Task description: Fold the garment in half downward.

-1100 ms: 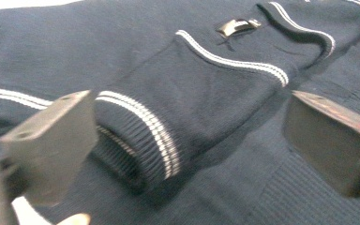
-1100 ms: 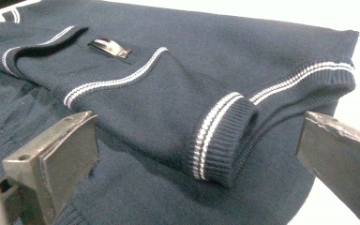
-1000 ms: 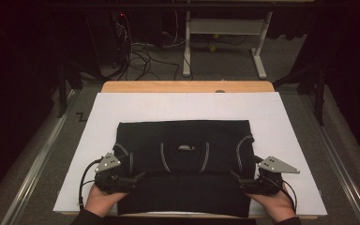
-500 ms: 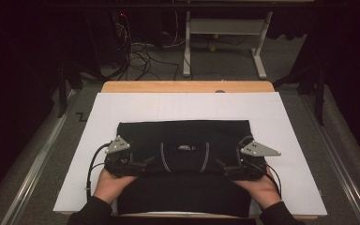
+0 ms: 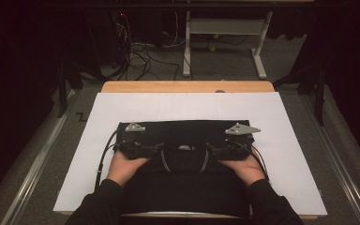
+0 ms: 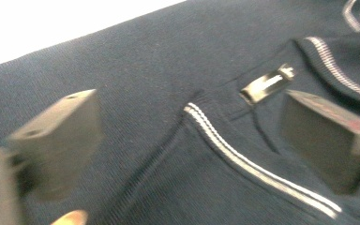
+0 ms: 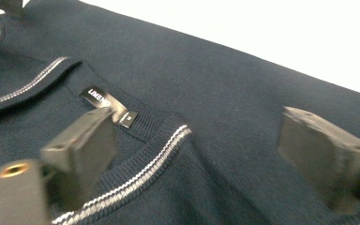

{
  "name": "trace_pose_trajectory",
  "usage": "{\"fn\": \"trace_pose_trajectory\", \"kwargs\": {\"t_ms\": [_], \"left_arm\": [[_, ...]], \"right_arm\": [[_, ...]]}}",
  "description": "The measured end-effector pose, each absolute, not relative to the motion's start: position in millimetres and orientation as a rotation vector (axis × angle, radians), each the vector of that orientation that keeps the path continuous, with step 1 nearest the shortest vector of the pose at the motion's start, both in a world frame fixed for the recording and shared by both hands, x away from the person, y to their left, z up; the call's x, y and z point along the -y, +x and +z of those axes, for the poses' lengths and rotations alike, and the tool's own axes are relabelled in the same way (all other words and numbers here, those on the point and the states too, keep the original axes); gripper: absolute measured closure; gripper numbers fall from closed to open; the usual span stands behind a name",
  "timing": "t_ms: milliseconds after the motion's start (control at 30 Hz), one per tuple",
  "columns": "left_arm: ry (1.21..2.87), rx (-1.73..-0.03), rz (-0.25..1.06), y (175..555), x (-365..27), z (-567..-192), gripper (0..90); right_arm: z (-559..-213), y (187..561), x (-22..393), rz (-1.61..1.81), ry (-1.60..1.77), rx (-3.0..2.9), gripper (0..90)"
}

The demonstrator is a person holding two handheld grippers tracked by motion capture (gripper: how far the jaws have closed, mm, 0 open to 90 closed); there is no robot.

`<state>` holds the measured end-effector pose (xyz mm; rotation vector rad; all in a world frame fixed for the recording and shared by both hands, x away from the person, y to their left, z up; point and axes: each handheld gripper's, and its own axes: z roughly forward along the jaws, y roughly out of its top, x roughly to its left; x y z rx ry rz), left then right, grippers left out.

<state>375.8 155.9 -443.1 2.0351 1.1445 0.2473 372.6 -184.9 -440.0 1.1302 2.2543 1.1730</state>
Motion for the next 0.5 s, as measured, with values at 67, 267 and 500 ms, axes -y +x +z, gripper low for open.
{"fn": "trace_pose_trajectory", "kwargs": {"t_ms": [67,267,500], "left_arm": [[2.044,-1.154,0.213,380.1,-153.3,-445.1,11.5],[2.112,-1.186,0.162,387.8,-146.0,-459.1,11.7],[2.157,-1.187,0.155,386.6,-144.9,-468.6,22.0]], "right_arm": [[-442.3,376.1,182.0,1.157,1.140,-2.269,21.2],[-453.6,381.8,172.8,1.066,1.167,-2.335,34.3],[-463.3,384.3,170.9,0.960,1.194,-2.369,42.4]]}}
